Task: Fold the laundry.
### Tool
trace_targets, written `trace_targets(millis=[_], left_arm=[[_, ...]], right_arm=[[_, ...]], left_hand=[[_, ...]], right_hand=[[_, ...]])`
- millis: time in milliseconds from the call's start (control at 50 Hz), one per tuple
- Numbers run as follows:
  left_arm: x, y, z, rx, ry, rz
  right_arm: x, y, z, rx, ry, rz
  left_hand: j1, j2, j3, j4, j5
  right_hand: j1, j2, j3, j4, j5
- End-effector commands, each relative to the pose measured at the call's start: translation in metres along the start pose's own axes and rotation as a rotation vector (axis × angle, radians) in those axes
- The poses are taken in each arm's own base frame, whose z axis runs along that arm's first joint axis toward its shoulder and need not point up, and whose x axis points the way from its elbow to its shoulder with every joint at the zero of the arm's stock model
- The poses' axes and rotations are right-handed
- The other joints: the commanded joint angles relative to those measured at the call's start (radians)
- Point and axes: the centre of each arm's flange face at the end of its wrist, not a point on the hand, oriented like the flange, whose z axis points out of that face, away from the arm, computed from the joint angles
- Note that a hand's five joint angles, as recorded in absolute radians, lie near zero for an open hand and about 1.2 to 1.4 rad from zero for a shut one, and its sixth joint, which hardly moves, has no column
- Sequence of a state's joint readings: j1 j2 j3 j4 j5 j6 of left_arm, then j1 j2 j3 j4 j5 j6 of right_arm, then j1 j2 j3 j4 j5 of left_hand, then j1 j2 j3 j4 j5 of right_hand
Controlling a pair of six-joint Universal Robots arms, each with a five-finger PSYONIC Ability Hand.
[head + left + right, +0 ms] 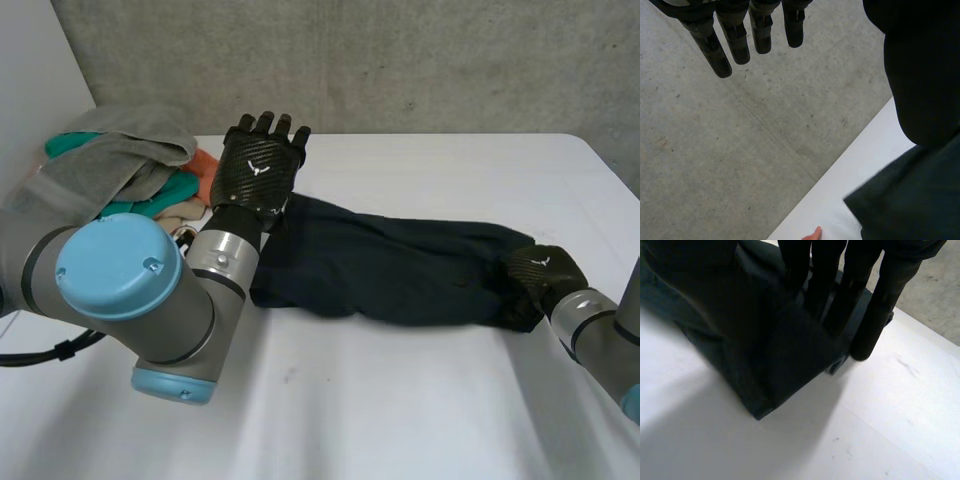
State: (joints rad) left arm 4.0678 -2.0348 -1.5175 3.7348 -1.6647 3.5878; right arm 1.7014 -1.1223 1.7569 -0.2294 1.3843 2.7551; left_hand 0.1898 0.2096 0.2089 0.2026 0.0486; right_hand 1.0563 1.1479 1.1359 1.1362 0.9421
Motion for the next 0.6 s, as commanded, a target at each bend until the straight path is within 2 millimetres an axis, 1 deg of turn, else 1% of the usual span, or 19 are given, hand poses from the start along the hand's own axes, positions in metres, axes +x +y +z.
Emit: trace_targets(millis=[20, 60, 80, 100, 120, 140, 160, 220, 240, 300, 320, 360, 380, 440, 460, 520, 540, 580, 600], left_arm=[[0.001, -0.002, -0.004, -0.005, 0.004, -0.005], [0.002, -0.003, -0.007, -0.008, 0.009, -0.005], [0.002, -0.004, -0.009, -0.007, 0.011, -0.006], [0.000, -0.007, -0.010, -0.002, 0.009, -0.006], [-0.004, -0.012, -0.011, 0.009, 0.002, -0.007], [-0.005, -0.013, -0.012, 0.011, 0.001, -0.007], [-0.006, -0.014, -0.013, 0.012, 0.001, -0.007], [-0.008, -0.015, -0.017, 0.010, -0.001, -0.006], [-0.008, -0.015, -0.018, 0.007, 0.000, -0.005], [-0.009, -0.014, -0.019, 0.003, -0.005, -0.005], [-0.010, -0.014, -0.019, 0.002, -0.008, -0.005], [-0.011, -0.015, -0.019, 0.002, -0.013, -0.006], [-0.012, -0.015, -0.019, 0.000, -0.014, -0.004], [-0.015, -0.015, -0.020, -0.003, -0.021, -0.003], [-0.015, -0.016, -0.020, 0.000, -0.022, -0.003], [-0.019, -0.020, -0.021, 0.009, -0.031, -0.004], [-0.020, -0.021, -0.021, 0.012, -0.033, -0.004], [-0.021, -0.023, -0.020, 0.021, -0.035, -0.006], [-0.021, -0.025, -0.019, 0.026, -0.038, -0.007]], right_arm=[[0.023, -0.019, -0.013, 0.035, 0.132, -0.060], [0.036, -0.027, -0.020, 0.050, 0.174, -0.115], [0.051, -0.029, -0.024, 0.036, 0.218, -0.178], [0.061, -0.028, -0.025, 0.024, 0.244, -0.221], [0.065, -0.028, -0.024, 0.015, 0.255, -0.252], [0.071, -0.027, -0.024, 0.004, 0.271, -0.291], [0.080, -0.029, -0.023, -0.009, 0.298, -0.374], [0.078, -0.040, -0.020, 0.020, 0.301, -0.485], [0.060, -0.052, -0.019, 0.072, 0.264, -0.553], [0.010, -0.078, -0.020, 0.223, 0.150, -0.625], [-0.021, -0.094, -0.025, 0.326, 0.074, -0.657], [-0.053, -0.105, -0.033, 0.425, -0.015, -0.690], [-0.082, -0.105, -0.038, 0.488, -0.113, -0.715], [-0.123, -0.089, -0.041, 0.526, -0.288, -0.741], [-0.145, -0.073, -0.044, 0.526, -0.390, -0.760], [-0.168, -0.054, -0.051, 0.508, -0.490, -0.808], [-0.175, -0.050, -0.055, 0.502, -0.519, -0.839], [-0.176, -0.053, -0.059, 0.505, -0.510, -0.861], [-0.176, -0.055, -0.060, 0.507, -0.507, -0.862]], left_hand=[[-0.015, -0.035, -0.034, -0.028, -0.049], [-0.015, -0.035, -0.034, -0.028, -0.049], [-0.015, -0.035, -0.034, -0.028, -0.049], [-0.015, -0.035, -0.034, -0.028, -0.049], [-0.015, -0.035, -0.034, -0.028, -0.049], [-0.015, -0.035, -0.034, -0.028, -0.049], [-0.015, -0.035, -0.034, -0.028, -0.049], [-0.015, -0.035, -0.034, -0.028, -0.049], [-0.015, -0.035, -0.034, -0.028, -0.049], [-0.015, -0.035, -0.034, -0.028, -0.049], [-0.015, -0.035, -0.034, -0.028, -0.049], [-0.015, -0.035, -0.034, -0.028, -0.049], [-0.015, -0.035, -0.034, -0.028, -0.049], [-0.015, -0.035, -0.034, -0.028, -0.049], [-0.015, -0.035, -0.034, -0.028, -0.049], [-0.015, -0.035, -0.034, -0.028, -0.049], [-0.015, -0.035, -0.034, -0.028, -0.049], [-0.015, -0.035, -0.034, -0.028, -0.049], [-0.015, -0.035, -0.034, -0.028, -0.049]], right_hand=[[0.340, 0.248, 0.260, 0.260, 0.280], [0.340, 0.248, 0.260, 0.260, 0.280], [0.340, 0.248, 0.260, 0.260, 0.280], [0.340, 0.248, 0.260, 0.260, 0.280], [0.340, 0.248, 0.260, 0.260, 0.280], [0.340, 0.248, 0.260, 0.260, 0.280], [0.340, 0.248, 0.260, 0.260, 0.280], [0.340, 0.248, 0.260, 0.260, 0.280], [0.340, 0.248, 0.260, 0.260, 0.280], [0.340, 0.248, 0.260, 0.260, 0.280], [0.340, 0.248, 0.260, 0.260, 0.280], [0.340, 0.248, 0.260, 0.260, 0.280], [0.340, 0.248, 0.260, 0.260, 0.280], [0.340, 0.248, 0.260, 0.260, 0.280], [0.340, 0.248, 0.260, 0.260, 0.280], [0.340, 0.248, 0.260, 0.260, 0.280], [-0.057, -0.149, -0.137, -0.137, -0.117], [-0.786, -0.877, -0.865, -0.866, -0.846], [-0.882, -0.973, -0.961, -0.962, -0.942]])
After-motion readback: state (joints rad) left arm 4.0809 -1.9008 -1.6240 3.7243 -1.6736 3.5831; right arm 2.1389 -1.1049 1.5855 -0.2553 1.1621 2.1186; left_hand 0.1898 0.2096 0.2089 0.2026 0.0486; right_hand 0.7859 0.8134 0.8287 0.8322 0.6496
